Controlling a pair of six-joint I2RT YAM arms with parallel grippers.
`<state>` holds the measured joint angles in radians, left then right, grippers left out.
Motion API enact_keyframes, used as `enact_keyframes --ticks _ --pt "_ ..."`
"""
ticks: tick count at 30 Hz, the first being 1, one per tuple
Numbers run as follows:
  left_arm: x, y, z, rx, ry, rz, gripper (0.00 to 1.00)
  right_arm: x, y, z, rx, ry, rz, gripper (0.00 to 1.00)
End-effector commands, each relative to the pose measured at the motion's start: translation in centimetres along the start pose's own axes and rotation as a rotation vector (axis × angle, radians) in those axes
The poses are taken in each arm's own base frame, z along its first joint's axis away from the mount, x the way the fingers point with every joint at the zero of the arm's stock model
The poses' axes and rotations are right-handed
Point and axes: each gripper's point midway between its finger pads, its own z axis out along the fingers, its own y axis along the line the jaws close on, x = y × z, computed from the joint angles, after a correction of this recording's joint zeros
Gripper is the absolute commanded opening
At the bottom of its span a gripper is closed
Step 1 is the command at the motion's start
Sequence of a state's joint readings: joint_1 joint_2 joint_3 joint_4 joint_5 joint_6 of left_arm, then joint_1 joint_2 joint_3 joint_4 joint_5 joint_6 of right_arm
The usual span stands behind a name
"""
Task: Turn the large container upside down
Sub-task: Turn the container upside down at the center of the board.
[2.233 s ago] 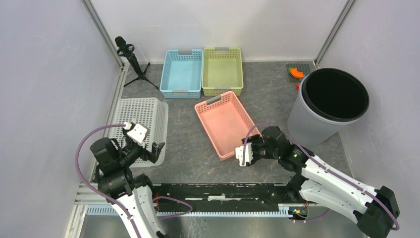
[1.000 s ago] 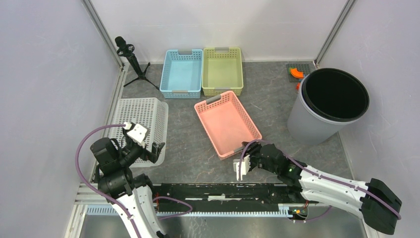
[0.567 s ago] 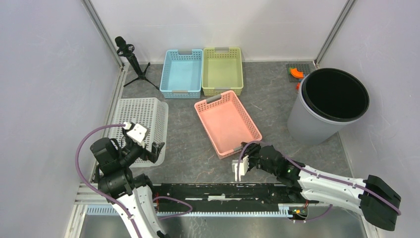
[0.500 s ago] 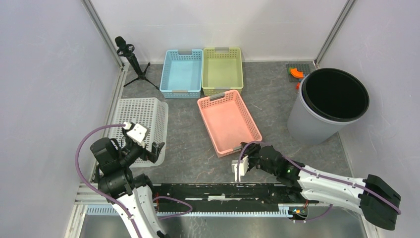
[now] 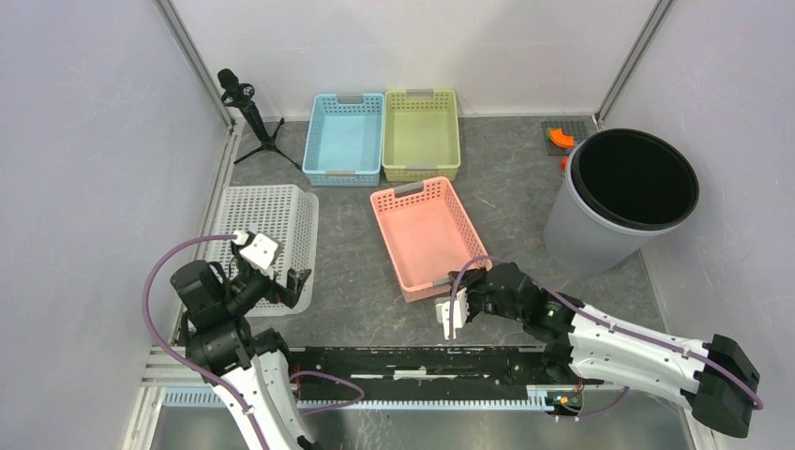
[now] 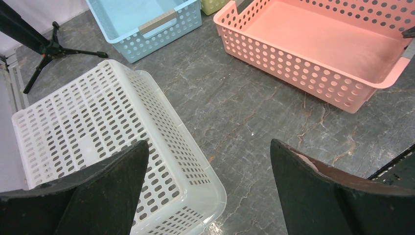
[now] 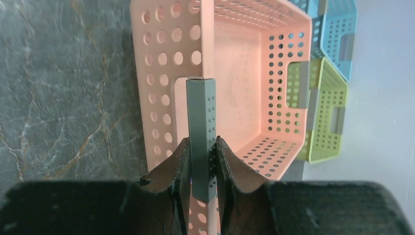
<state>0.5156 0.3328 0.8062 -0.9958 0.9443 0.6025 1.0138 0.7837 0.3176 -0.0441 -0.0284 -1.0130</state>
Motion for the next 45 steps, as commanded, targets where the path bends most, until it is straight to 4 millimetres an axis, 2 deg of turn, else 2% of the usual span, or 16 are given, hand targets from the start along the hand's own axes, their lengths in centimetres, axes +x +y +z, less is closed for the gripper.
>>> enact_keyframes --ticks 1,10,18,25,32,37,45 --pt "-0.4 0.3 0.0 -0.007 -0.017 0.028 1.0 -4.4 -1.7 -1.3 -0.079 -0.168 0.103 0.07" --pt "-0.4 0.3 0.0 -0.008 -0.018 0.03 1.0 -9.6 -6.2 -5.2 -0.148 -0.359 0.207 0.08" --pt "-0.4 0.3 -0.1 -0.015 -0.022 0.038 1.0 -12.1 -9.1 -7.1 -0.183 -0.483 0.379 0.08" --pt "-0.4 0.3 -0.1 -0.019 -0.023 0.041 1.0 -13.8 -11.6 -8.2 -0.266 -0.582 0.621 0.08" --pt "-0.5 0.3 -0.1 -0.019 -0.025 0.044 1.0 -13.4 -13.4 -8.3 -0.352 -0.69 0.964 0.05" --pt "-0.4 0.3 -0.1 -0.018 -0.023 0.041 1.0 -11.9 -14.4 -8.1 -0.37 -0.738 1.186 0.05" --pt "-0.4 0.3 -0.1 -0.016 -0.023 0.04 1.0 -6.0 -15.3 -5.1 -0.176 -0.559 1.357 0.04"
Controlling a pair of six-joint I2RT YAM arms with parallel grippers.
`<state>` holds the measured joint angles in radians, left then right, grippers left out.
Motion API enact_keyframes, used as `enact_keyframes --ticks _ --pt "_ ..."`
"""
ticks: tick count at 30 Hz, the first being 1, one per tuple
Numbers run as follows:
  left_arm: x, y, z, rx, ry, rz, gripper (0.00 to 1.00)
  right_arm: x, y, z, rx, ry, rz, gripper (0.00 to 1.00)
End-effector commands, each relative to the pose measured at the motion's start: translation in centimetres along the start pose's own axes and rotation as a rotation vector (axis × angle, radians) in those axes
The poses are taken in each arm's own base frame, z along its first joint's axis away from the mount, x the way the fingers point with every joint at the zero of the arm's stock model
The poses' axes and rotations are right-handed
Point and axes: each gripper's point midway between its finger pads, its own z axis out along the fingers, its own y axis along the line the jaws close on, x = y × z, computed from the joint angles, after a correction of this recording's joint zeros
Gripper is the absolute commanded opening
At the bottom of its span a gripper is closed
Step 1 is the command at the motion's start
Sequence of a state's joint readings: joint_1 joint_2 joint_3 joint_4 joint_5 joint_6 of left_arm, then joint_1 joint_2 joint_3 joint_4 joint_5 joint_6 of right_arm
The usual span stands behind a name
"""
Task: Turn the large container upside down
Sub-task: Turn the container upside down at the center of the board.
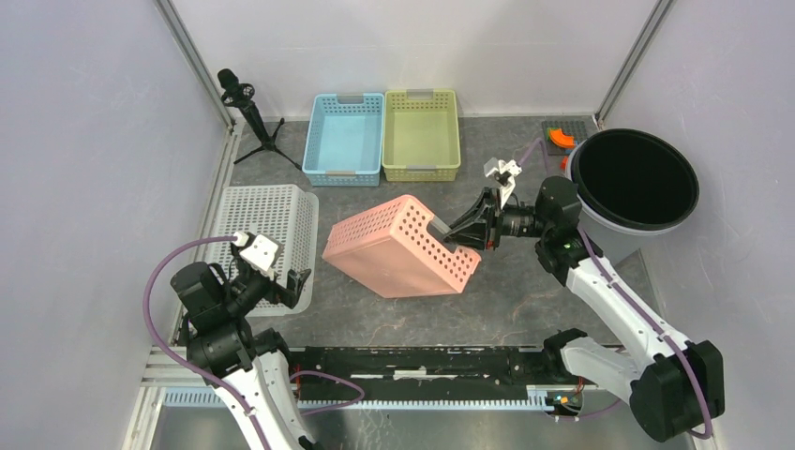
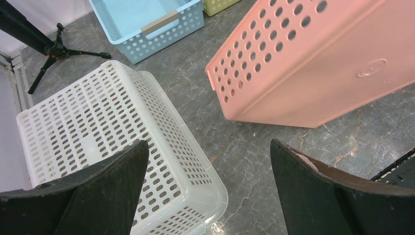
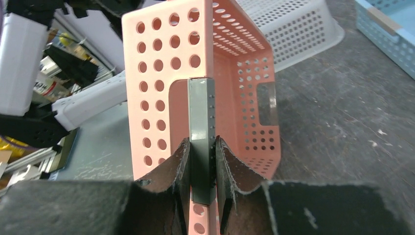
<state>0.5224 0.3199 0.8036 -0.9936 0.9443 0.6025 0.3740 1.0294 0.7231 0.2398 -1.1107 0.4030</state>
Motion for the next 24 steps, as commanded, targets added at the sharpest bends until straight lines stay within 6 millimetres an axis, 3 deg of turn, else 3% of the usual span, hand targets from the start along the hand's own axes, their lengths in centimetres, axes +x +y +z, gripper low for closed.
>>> enact_keyframes --ticks 1,10,24 --pt "-0.4 0.3 0.0 -0.005 -0.019 0.031 1.0 -0.3 -3.3 -0.5 0.17 -0.009 0.033 0.04" --pt "-0.4 0.3 0.0 -0.005 -0.018 0.031 1.0 0.1 -6.9 -1.9 0.258 -0.058 0.21 0.04" --pt "-0.4 0.3 0.0 -0.007 -0.017 0.029 1.0 2.4 -9.8 -2.3 0.325 -0.044 0.31 0.04"
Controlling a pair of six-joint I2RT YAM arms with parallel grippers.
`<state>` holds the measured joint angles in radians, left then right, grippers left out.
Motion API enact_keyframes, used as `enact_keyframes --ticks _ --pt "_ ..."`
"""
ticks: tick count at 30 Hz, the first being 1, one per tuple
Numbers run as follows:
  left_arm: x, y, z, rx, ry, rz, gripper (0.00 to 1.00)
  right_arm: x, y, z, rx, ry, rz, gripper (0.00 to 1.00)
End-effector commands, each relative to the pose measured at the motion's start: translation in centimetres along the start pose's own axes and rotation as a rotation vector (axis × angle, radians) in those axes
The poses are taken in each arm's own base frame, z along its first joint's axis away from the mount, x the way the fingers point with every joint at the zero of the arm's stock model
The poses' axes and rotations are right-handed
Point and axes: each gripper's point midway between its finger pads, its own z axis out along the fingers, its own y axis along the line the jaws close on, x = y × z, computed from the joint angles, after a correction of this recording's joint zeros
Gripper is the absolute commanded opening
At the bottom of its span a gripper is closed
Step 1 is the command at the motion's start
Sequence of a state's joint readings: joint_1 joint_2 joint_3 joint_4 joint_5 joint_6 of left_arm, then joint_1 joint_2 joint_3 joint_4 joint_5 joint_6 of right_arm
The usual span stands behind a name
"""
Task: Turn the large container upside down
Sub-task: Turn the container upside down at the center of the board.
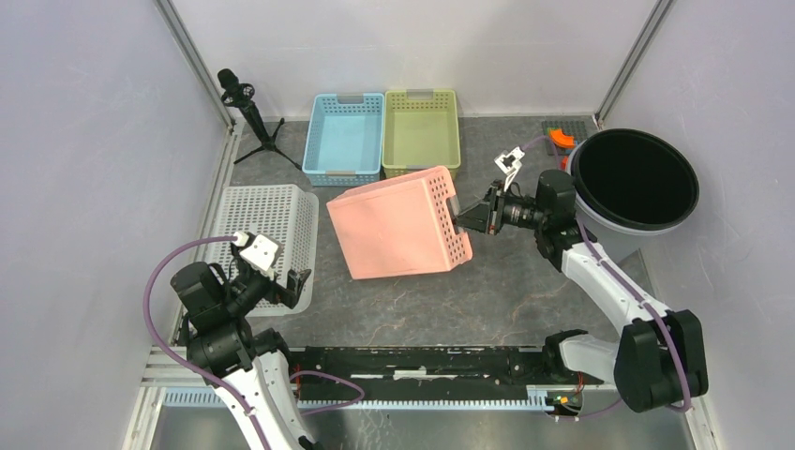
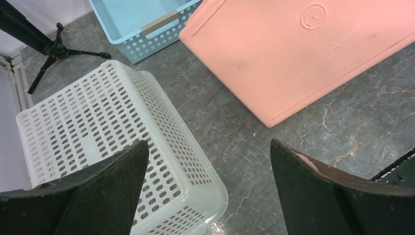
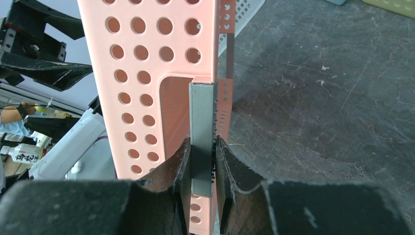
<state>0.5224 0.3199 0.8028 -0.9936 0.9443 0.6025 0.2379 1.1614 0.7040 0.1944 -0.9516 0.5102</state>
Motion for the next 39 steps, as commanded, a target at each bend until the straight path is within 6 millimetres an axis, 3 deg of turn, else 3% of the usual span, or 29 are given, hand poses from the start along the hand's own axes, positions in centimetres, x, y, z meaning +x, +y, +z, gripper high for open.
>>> enact_keyframes --ticks 1,10,16,26,39 --pt "-0.4 0.3 0.0 -0.007 -0.018 0.031 1.0 0.2 -1.7 0.5 0.027 0.002 0.035 0.04" --pt "-0.4 0.3 0.0 -0.007 -0.019 0.033 1.0 1.0 -4.3 1.3 0.065 0.033 0.077 0.05" --pt "-0.4 0.2 0.0 -0.009 -0.02 0.035 1.0 2.7 -6.8 2.0 0.1 0.094 0.072 0.06" --pt "-0.4 0.3 0.0 -0.012 -0.019 0.035 1.0 4.6 -8.0 2.6 0.072 0.131 0.105 0.12" --pt "-0.4 0.3 0.0 -0.009 -0.019 0.035 1.0 7.1 -9.6 2.7 0.077 0.164 0.085 0.34"
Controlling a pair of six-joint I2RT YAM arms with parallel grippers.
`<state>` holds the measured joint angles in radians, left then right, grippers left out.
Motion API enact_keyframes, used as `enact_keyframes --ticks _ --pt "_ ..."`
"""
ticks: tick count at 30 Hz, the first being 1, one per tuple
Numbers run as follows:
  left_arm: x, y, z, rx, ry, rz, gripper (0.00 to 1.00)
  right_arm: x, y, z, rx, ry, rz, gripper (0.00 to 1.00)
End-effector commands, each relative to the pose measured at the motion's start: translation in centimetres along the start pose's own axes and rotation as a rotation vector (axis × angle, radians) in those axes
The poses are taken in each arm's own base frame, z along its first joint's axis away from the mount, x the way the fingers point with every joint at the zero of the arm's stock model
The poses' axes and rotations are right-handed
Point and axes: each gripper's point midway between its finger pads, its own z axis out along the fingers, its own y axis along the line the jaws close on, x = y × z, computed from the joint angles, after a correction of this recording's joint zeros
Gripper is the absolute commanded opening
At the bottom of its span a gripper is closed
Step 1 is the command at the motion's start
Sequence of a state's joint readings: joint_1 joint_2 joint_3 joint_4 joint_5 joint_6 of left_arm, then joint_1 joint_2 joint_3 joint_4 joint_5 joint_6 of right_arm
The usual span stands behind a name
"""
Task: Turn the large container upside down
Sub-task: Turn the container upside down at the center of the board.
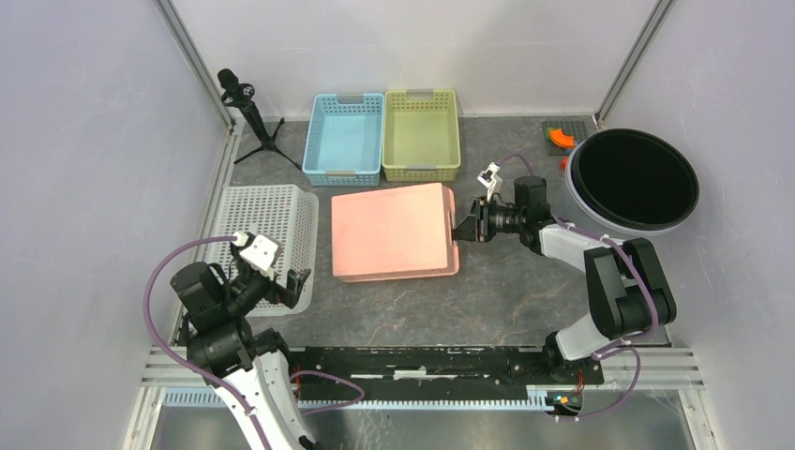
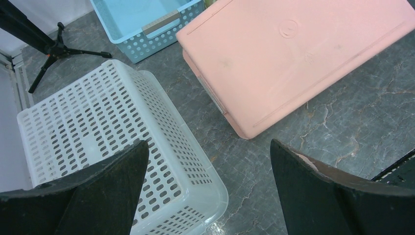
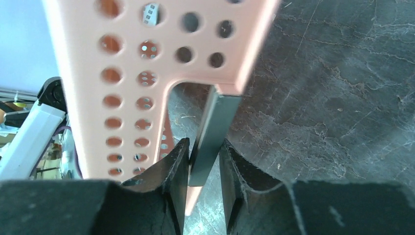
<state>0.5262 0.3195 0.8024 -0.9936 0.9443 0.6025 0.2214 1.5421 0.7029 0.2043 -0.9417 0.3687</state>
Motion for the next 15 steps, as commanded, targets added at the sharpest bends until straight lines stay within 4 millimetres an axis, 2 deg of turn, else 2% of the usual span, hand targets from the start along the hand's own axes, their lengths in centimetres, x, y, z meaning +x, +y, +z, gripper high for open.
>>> enact_keyframes --ticks 1,10,15 --pt "-0.4 0.2 0.0 -0.006 -0.02 0.036 1.0 -0.1 -0.2 0.2 -0.022 -0.024 -0.082 0.35" --pt "-0.4 0.2 0.0 -0.005 -0.02 0.036 1.0 0.7 -0.8 0.1 -0.017 -0.021 -0.07 0.39" --pt "-0.4 0.2 0.0 -0.005 -0.019 0.034 1.0 1.7 -1.7 -0.2 0.019 0.003 -0.067 0.45"
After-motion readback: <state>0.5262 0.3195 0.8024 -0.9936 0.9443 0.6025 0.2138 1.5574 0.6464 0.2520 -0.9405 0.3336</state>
